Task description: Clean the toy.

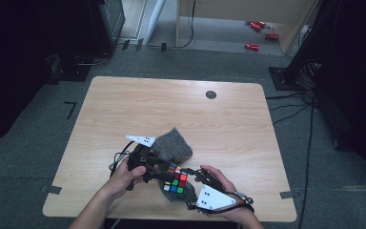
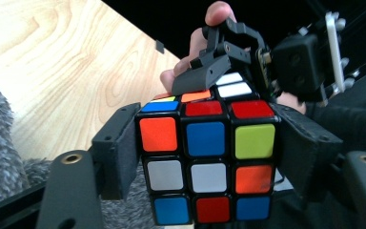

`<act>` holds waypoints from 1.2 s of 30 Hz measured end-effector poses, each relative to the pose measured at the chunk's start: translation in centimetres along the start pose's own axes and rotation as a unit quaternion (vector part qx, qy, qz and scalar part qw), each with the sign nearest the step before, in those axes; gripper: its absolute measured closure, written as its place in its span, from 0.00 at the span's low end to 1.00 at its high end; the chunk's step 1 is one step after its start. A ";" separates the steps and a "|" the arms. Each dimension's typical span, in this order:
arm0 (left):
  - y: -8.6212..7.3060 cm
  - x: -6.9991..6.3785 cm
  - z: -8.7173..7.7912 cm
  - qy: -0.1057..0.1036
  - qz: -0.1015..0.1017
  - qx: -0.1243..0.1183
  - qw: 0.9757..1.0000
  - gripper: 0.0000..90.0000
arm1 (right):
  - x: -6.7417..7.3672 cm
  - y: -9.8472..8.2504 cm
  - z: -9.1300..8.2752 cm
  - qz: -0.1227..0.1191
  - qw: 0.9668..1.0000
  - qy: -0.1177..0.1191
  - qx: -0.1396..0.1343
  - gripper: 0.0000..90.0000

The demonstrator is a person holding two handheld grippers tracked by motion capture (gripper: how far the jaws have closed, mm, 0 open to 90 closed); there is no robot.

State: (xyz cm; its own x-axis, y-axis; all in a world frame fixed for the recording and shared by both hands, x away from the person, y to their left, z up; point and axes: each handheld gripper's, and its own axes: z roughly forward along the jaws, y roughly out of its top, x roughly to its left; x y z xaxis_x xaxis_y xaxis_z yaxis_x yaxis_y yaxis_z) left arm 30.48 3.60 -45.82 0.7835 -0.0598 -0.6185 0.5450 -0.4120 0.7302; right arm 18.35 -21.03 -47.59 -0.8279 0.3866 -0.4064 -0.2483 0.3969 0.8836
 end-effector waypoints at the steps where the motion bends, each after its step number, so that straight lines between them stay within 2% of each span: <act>1: 0.0 -0.1 0.0 0.003 0.009 0.003 1.000 0.33 | -0.1 0.0 -0.1 0.006 1.000 0.002 0.001 0.37; 4: 0.0 -0.2 -0.3 0.002 0.010 -0.005 1.000 0.30 | -0.4 0.0 -0.5 0.029 1.000 0.007 -0.007 0.38; 8: 0.0 -0.2 -1.1 0.015 0.018 -0.026 0.999 0.29 | -0.9 -0.1 -1.1 0.053 0.999 0.002 -0.007 0.38; 10: 0.0 -0.2 -1.5 0.026 0.023 -0.040 0.999 0.27 | -1.2 -0.3 -1.3 0.070 0.997 0.003 -0.010 0.38; 12: -0.1 -0.1 -2.0 0.047 0.030 -0.063 0.996 0.26 | -1.8 -0.5 -1.8 0.097 0.995 0.002 -0.012 0.38; 13: -0.1 -0.1 -2.3 0.061 0.035 -0.075 0.995 0.26 | -1.8 -0.5 -1.8 0.097 0.995 0.002 -0.012 0.38; 15: -0.3 0.0 -2.8 0.088 0.053 -0.091 0.991 0.28 | -2.2 -0.6 -2.2 0.116 0.993 0.003 -0.007 0.38; 17: -0.7 0.0 -2.8 0.132 0.076 -0.100 0.983 0.28 | -2.5 -0.8 -2.4 0.129 0.992 0.004 -0.003 0.38; 18: -0.8 0.0 -2.8 0.146 0.083 -0.100 0.981 0.28 | -2.7 -1.0 -2.5 0.135 0.991 0.003 0.001 0.38; 19: -1.0 0.0 -2.5 0.171 0.094 -0.095 0.976 0.28 | -2.9 -1.2 -2.6 0.148 0.989 0.001 0.004 0.38; 20: -1.0 0.0 -2.4 0.186 0.101 -0.087 0.973 0.28 | -2.9 -1.2 -2.6 0.148 0.989 0.001 0.004 0.38; 21: -1.1 -0.1 -2.0 0.216 0.114 -0.073 0.967 0.28 | -3.0 -1.3 -2.7 0.152 0.988 0.001 0.005 0.38; 22: -1.2 -0.2 -1.7 0.234 0.119 -0.067 0.963 0.28 | -3.1 -1.4 -2.7 0.159 0.987 0.001 0.006 0.38; 23: -1.3 -0.3 -1.3 0.260 0.124 -0.053 0.956 0.27 | -3.2 -1.4 -2.8 0.161 0.987 0.000 0.007 0.38; 24: -1.3 -0.3 -1.1 0.269 0.117 -0.041 0.955 0.23 | -3.3 -1.5 -2.8 0.166 0.986 -0.002 0.008 0.38; 25: -1.3 -0.2 -0.9 0.270 0.109 -0.031 0.956 0.20 | -3.3 -1.5 -2.9 0.169 0.986 -0.004 0.010 0.38; 26: -1.4 -0.1 -0.7 0.274 0.105 -0.022 0.956 0.20 | -3.4 -1.6 -2.9 0.173 0.985 -0.004 0.012 0.38; 28: -1.5 0.2 -0.3 0.294 0.095 -0.007 0.951 0.21 | -3.6 -1.7 -3.0 0.183 0.983 -0.005 0.012 0.38; 29: -1.7 0.5 0.1 0.310 0.088 0.005 0.946 0.21 | -3.7 -1.7 -3.0 0.185 0.983 -0.006 0.013 0.38; 30: -1.8 0.7 0.3 0.318 0.082 0.012 0.944 0.24 | -3.7 -1.7 -3.1 0.190 0.982 -0.007 0.014 0.38; 31: -1.9 0.9 0.5 0.326 0.074 0.016 0.942 0.30 | -3.8 -1.8 -3.1 0.191 0.981 -0.007 0.016 0.38; 32: -2.0 1.1 0.6 0.322 0.069 0.019 0.944 0.38 | -3.8 -1.8 -3.2 0.193 0.981 -0.008 0.016 0.38; 33: -2.1 1.3 0.8 0.315 0.065 0.024 0.947 0.44 | -3.8 -1.8 -3.2 0.197 0.980 -0.007 0.016 0.38; 34: -2.2 1.5 1.0 0.314 0.062 0.034 0.947 0.52 | -3.8 -1.8 -3.2 0.199 0.980 -0.008 0.017 0.38; 36: -2.3 1.8 1.3 0.325 0.061 0.049 0.942 0.70 | -3.9 -1.8 -3.2 0.200 0.980 -0.010 0.019 0.38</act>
State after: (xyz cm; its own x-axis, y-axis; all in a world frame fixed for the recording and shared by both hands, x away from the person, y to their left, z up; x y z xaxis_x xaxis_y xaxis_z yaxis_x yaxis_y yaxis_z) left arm 30.22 3.31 -49.00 0.8734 0.4444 -0.1992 0.4333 -0.5226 0.7342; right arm 20.38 -25.94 -46.85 -0.8447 0.5342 -0.0348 0.1124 0.2405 0.9641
